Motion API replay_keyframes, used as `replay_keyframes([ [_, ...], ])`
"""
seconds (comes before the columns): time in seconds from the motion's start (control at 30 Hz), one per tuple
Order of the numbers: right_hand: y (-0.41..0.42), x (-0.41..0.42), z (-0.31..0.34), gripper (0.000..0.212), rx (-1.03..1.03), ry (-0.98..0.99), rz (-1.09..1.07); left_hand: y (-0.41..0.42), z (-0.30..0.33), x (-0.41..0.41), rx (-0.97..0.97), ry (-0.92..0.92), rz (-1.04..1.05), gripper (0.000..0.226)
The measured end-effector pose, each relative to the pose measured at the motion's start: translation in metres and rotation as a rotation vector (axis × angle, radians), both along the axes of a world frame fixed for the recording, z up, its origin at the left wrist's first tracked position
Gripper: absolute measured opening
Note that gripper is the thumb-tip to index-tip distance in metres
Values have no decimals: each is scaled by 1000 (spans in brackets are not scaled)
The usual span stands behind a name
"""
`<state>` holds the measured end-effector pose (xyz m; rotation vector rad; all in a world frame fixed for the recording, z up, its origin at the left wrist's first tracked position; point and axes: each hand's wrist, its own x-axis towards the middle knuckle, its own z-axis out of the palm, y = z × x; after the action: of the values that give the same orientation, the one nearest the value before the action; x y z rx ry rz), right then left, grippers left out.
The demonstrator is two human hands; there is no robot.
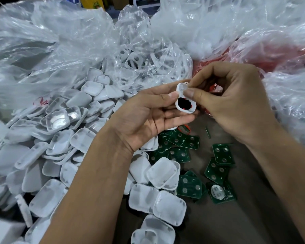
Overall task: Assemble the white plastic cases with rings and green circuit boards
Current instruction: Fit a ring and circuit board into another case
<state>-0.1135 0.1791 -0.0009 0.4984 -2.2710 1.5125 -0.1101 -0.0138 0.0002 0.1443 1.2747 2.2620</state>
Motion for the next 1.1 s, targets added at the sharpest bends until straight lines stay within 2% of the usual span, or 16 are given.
replay_keyframes([
  [0.13,4,-2,-2,26,-135,-120,56,0,0,1,5,10,-9,43],
  [0.3,6,-2,-1,29,-299,-327,109,2,-1,1,5,11,-6,41],
  [0.43,2,1,-1,23,-256,-183,-9,7,-3,1,41,6,25,42],
  [0.57,-1,3,0,10,-61,6,-114,13,-3,1,81,-10,63,42],
  [0.77,0,2,2,5,143,121,-122,15,-2,2,106,-23,88,43],
  [1.0,3,2,3,19,194,208,-41,16,-1,0,226,-83,147,33],
  [1.1,2,2,3,27,226,332,-35,16,0,-1,280,-106,172,32],
])
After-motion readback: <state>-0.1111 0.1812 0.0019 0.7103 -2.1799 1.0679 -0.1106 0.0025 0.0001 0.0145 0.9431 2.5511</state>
